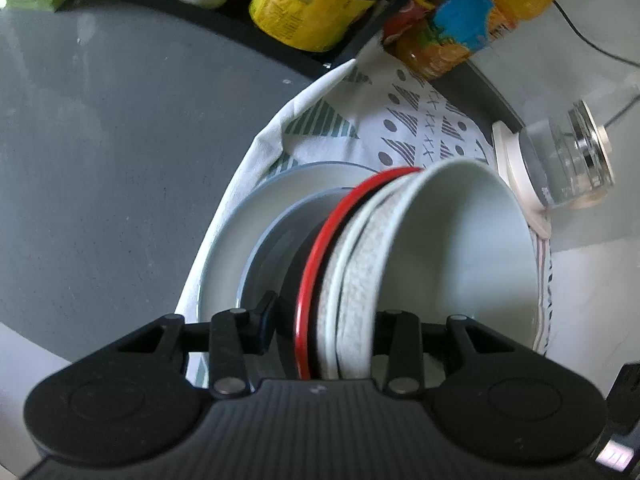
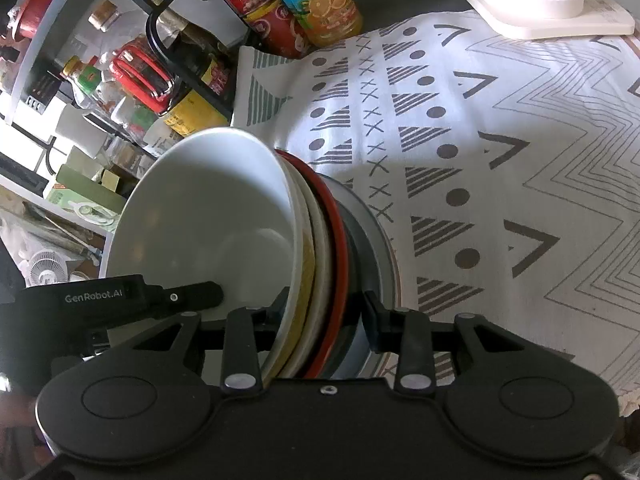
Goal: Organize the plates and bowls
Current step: 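Lift the bowl stack with both grippers and carry it over the plates, then lower the bowl stack onto the 'Bakery' plate and open both grippers, then raise both grippers away from the stacked bowls and plates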
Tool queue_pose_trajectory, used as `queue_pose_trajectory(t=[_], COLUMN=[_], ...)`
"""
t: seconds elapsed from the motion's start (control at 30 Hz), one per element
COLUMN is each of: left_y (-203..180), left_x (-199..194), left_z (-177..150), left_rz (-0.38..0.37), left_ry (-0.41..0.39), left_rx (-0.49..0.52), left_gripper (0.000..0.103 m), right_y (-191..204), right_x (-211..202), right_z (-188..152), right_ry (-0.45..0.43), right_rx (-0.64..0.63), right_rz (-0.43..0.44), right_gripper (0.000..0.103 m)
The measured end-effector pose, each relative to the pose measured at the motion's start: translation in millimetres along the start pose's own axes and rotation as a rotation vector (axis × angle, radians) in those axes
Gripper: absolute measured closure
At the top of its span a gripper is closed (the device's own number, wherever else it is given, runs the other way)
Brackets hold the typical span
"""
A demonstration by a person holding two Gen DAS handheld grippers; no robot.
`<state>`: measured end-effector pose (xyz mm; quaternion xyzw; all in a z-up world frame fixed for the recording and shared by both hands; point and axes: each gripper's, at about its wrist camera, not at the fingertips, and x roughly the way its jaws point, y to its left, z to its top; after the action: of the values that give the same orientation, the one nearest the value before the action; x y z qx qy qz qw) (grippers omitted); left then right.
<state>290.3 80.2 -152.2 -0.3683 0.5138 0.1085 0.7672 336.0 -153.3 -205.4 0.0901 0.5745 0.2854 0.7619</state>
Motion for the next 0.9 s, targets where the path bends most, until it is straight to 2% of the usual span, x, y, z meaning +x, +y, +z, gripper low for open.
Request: queue_pose_trajectory(t=[0.1,0.17,0.23,0.33,0.4,0.47,0.63,0.7,0.9], left_y=[-3.6,-10.4,-15.3,-22.1,-26.6,-29.8,-38.3,-42.6,-56.4], left_x=[-2.0,-6.2,-10.1,-16.5,-21.0,-25.6,-41.3,-49.6,-69.7], left_z=[2.5,2.8,2.4,-0.5,-3.7,-7.7,-20.4,-26.0,-43.7], left_rz=[0.015,0.033,0.053,0.07,0.082,0.096,0.125,0.131,0.121], left_ry=[-0.006,-0.017,-0.025,-0.05,-0.068,-0.084,-0.13,-0.152,-0.199], left_rx=[0.015,0.052,0.074,0.086,0.096,0.103,0.14,0.152,0.195], left_gripper=[0.061,0.059,0.054,0.041,0.031,0.025,0.021,0.016,0.011], right_y=[3.9,3.4,3.9,1.1,-4.2,-9.6,-21.9,-28.6,-40.8], right_x=[0.0,-4.9,-13.6,-27.5,-36.1,-44.0,-66.8,-77.1,-104.1], right_z=[-1.0,-1.5,-1.3,-1.2,-1.3,-3.2,-12.2,-16.4,-28.9], right_ry=[0.002,-0.012,-0.042,-0.081,-0.102,-0.12,-0.182,-0.206,-0.278], right_rx=[-0.024,-0.011,-0.018,-0.029,-0.025,-0.018,-0.043,-0.044,-0.043], right_rz=[-0.003,0.012,0.021,0.005,0.002,-0.002,-0.046,-0.063,-0.071], right_gripper=[0.06,0.053,0.041,0.029,0.027,0.023,0.014,0.013,0.003])
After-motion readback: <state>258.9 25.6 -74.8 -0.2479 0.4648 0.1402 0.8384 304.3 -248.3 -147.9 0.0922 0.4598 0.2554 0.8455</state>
